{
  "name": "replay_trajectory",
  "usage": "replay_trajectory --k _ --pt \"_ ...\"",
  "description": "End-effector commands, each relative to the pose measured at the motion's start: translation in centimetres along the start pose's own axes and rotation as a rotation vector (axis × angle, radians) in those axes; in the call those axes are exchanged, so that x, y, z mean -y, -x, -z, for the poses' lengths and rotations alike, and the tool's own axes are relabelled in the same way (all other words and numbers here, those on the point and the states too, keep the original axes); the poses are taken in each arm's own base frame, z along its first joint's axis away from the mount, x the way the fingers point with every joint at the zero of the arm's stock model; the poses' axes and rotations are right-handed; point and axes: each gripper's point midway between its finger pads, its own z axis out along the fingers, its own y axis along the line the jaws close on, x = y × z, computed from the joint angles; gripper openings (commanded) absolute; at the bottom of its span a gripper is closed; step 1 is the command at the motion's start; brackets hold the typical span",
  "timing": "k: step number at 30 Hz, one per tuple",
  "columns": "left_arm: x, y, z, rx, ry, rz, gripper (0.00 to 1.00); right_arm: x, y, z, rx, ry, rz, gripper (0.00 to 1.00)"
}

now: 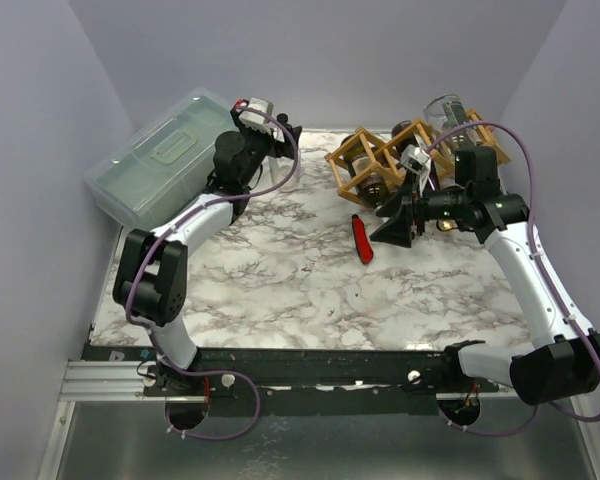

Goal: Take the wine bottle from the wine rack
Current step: Place the wine bottle at the center of the board, then pick up the wine bottle from the wine rack.

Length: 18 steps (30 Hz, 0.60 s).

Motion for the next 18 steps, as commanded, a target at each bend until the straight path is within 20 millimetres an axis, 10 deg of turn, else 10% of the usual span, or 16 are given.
replay_trajectory --k 1,18 --pt "1.4 2.3 3.8 -0.006 -0.047 0.129 0.99 -0.1 1.2 0.8 0.057 -0.021 -0.001 0.80" --pt "3.4 1.1 15.8 -0.341 0.012 0.481 0.99 3.4 4.8 3.1 0.118 -0.284 -0.061 0.84"
